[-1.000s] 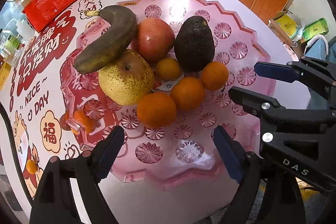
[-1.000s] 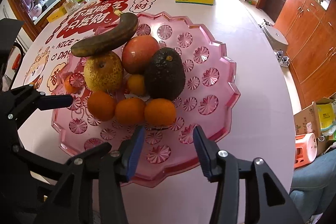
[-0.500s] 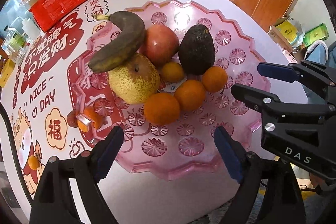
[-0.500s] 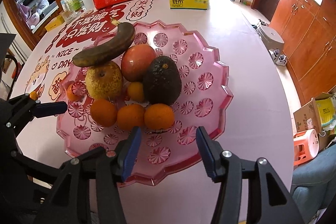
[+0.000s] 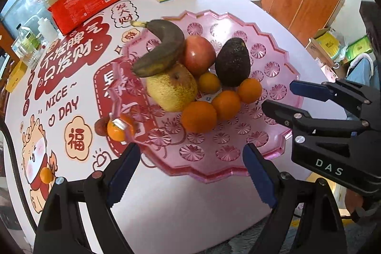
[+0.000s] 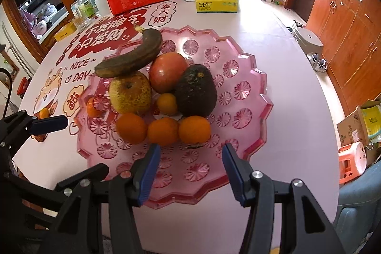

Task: Organize fruits
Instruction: 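Withdraw both open tools from the bowl toward the remaining small fruit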

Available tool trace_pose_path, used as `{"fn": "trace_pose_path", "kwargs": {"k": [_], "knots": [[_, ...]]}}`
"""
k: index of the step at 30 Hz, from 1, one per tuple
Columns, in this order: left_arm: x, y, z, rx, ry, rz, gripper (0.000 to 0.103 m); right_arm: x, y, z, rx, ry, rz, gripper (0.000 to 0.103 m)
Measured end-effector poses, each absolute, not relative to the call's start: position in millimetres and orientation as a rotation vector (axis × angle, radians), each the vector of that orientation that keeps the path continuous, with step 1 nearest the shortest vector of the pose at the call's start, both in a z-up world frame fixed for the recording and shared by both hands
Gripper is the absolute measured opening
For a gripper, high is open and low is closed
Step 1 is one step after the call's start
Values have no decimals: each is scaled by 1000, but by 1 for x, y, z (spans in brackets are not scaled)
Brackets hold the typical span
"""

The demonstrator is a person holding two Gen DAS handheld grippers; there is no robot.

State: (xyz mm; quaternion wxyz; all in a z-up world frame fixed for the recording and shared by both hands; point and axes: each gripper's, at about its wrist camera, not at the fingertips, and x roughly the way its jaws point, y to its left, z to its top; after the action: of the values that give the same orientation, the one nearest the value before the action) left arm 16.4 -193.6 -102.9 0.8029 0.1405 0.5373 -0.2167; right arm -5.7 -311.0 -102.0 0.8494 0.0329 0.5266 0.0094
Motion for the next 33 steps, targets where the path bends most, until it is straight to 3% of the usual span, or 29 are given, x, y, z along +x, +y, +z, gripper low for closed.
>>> {"fn": "trace_pose_path", "kwargs": {"k": [21,33], "knots": [[18,-77,-9,198,883,-296,87,-12,-225,-11,11,850,82,55],[43,36,-19,177,924,-161,87,12,-132,-33,-2,885,183,54]]}}
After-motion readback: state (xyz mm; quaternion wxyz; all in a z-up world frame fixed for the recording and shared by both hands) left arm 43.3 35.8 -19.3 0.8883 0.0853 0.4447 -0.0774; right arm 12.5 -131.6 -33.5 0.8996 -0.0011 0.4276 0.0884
